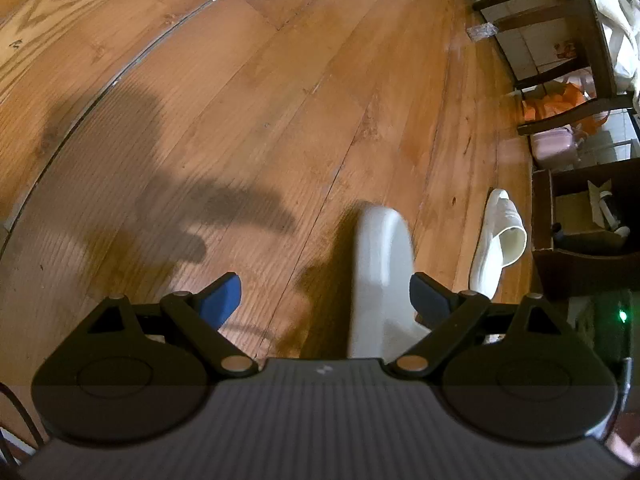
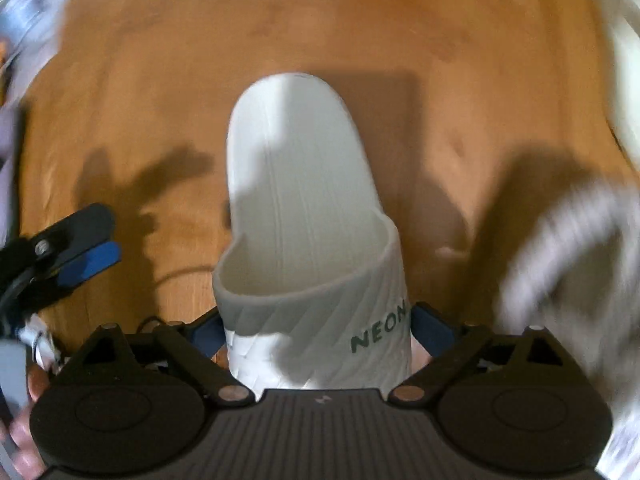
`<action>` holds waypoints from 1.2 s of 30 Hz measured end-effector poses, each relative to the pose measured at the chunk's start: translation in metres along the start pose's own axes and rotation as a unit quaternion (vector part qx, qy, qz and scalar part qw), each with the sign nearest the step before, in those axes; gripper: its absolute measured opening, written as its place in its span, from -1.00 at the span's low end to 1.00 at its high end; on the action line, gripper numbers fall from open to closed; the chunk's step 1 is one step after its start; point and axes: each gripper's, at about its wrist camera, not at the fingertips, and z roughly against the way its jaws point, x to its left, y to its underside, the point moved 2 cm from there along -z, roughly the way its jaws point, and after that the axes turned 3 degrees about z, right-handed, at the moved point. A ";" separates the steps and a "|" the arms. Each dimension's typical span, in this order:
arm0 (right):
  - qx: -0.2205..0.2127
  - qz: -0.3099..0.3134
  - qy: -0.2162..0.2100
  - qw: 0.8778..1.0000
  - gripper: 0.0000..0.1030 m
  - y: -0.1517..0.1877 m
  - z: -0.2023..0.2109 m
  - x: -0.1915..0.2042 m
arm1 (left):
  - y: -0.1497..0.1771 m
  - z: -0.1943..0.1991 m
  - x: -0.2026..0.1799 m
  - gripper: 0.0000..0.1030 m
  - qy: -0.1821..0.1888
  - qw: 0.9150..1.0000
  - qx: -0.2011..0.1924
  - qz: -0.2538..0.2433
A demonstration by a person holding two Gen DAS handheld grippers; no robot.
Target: Organize scattered shoes
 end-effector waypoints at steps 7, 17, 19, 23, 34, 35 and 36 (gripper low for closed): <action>-0.038 -0.085 0.016 0.996 0.93 0.007 0.015 -0.028 | -0.001 -0.006 0.000 0.78 -0.014 1.000 0.010 -0.004; -0.044 -0.091 -0.042 0.994 0.95 0.016 0.041 -0.062 | 0.000 -0.013 -0.009 0.78 -0.030 0.999 0.014 -0.022; -0.037 -0.105 -0.046 0.993 0.95 0.021 0.043 -0.081 | 0.001 -0.014 -0.014 0.78 -0.040 0.999 0.011 -0.028; -0.001 -0.138 -0.054 0.989 0.88 0.033 0.050 -0.116 | 0.014 -0.024 -0.054 0.78 -0.130 0.983 -0.016 -0.129; -0.136 -0.146 -0.124 0.972 0.87 0.026 0.095 -0.199 | 0.079 -0.048 -0.155 0.78 -0.117 0.939 -0.044 -0.321; -0.150 -0.146 -0.128 0.970 0.87 0.025 0.098 -0.205 | 0.081 -0.052 -0.163 0.78 -0.116 0.938 -0.042 -0.323; -0.165 -0.145 -0.131 0.967 0.87 0.024 0.101 -0.212 | 0.083 -0.058 -0.174 0.79 -0.119 0.940 -0.037 -0.318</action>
